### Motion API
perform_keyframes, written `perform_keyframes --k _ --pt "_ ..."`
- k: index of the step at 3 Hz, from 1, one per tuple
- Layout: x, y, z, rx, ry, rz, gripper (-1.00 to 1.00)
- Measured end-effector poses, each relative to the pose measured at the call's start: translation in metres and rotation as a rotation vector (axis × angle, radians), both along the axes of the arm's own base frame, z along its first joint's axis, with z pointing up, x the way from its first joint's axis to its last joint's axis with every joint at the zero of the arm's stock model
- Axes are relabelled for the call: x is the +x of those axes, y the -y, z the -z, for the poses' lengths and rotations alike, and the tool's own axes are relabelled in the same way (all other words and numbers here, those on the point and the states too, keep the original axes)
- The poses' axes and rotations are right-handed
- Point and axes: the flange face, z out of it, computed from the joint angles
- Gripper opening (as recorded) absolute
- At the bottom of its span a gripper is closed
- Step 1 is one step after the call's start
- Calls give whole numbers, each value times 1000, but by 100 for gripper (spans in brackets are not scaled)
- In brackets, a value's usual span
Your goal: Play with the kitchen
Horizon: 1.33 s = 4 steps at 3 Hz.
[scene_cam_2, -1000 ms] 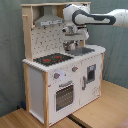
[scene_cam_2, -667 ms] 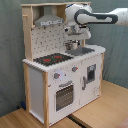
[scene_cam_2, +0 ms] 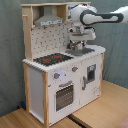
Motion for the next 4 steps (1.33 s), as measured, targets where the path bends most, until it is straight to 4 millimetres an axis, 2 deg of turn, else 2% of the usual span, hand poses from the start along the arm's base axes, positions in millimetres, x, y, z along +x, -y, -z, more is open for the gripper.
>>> perform_keyframes --k 4 --pt "-29 46 34 15 56 45 -100"
